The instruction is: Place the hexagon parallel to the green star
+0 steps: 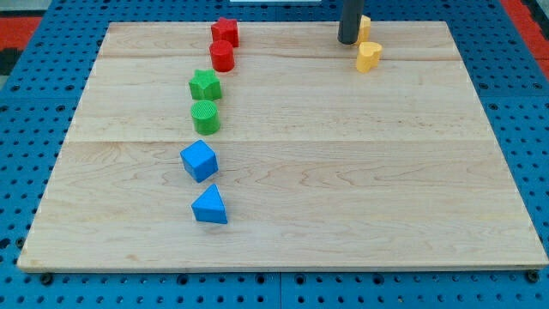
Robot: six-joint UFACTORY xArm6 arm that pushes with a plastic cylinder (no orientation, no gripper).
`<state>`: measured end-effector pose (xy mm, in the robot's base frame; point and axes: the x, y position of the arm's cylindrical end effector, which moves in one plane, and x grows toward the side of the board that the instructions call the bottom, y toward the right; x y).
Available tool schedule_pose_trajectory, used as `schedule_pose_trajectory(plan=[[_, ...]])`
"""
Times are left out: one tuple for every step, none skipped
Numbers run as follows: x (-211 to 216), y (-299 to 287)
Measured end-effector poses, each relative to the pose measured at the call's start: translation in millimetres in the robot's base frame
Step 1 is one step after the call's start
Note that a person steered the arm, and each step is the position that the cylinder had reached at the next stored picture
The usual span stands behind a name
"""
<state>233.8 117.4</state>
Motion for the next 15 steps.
schedule_pose_trajectory(plan=[[0.0, 40.0], [7.2, 85.2], [-42.0, 129.5], [-42.0, 129.5], [-42.5, 118.5], [-42.7, 42.8], [-40.6, 16.9], [-27.9, 4.0], [-10.2, -50.6], [-23.6, -70.4], [7.5, -84.3], [50.9, -81.4], [77.8, -77.8], [85.5, -91.4], [112.7, -54.2]])
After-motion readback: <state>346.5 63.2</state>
